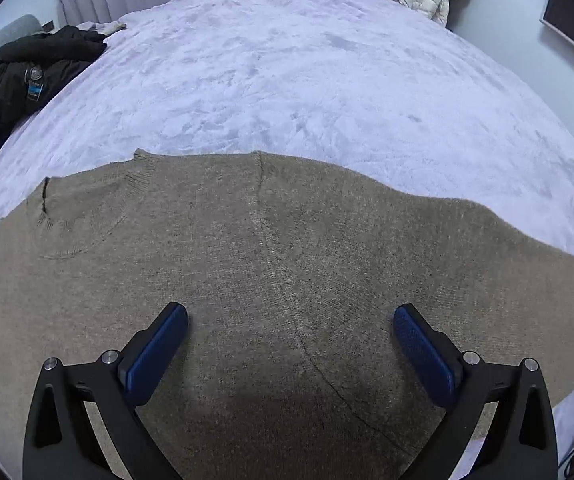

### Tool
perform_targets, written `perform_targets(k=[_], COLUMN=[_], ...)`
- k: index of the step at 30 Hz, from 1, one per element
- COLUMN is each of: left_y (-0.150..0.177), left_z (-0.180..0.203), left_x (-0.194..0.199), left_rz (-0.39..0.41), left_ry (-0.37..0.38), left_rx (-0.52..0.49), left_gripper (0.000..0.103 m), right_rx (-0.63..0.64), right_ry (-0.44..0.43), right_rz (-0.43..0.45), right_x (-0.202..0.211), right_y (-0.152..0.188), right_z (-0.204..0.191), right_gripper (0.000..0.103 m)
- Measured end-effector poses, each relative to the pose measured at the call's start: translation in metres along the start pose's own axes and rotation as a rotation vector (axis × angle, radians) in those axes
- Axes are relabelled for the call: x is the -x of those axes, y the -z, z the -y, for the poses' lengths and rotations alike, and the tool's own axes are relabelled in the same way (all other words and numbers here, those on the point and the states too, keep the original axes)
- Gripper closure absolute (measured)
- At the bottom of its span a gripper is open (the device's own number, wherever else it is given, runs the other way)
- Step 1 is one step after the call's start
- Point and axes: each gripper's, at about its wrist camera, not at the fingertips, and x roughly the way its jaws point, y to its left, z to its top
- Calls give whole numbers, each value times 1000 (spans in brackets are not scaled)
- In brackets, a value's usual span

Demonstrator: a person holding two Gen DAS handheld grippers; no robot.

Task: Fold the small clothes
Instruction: 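Lift the sleeve with the right gripper, fold it across the body, release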

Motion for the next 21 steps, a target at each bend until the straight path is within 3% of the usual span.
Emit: perform_targets(k=[3,6,8,10,15,21], left_y=[7,6,-1,-3,-4,2], left_z=[12,20,8,-12,-71,-189], left_x=[-21,-14,-3,12,30,42], left_rz=[-65,-30,-45,-9,25,40], left_ry=[-66,-88,-14,24,40,11], left_rx=[-98,-165,-113,-60,31,226], left_gripper=[0,0,0,0,0,0], right_rx=[24,39,64,88,157,262], right_ry=[12,7,8,7,-10,-99], right_rz=[43,75,98,122,176,228], right_x=[22,44,61,76,113,156], right_y=[-8,-18,-23,-27,-35,-42], right_z=[-11,-25,-38,-52,-99,-192], right_gripper=[96,96,96,96,96,96])
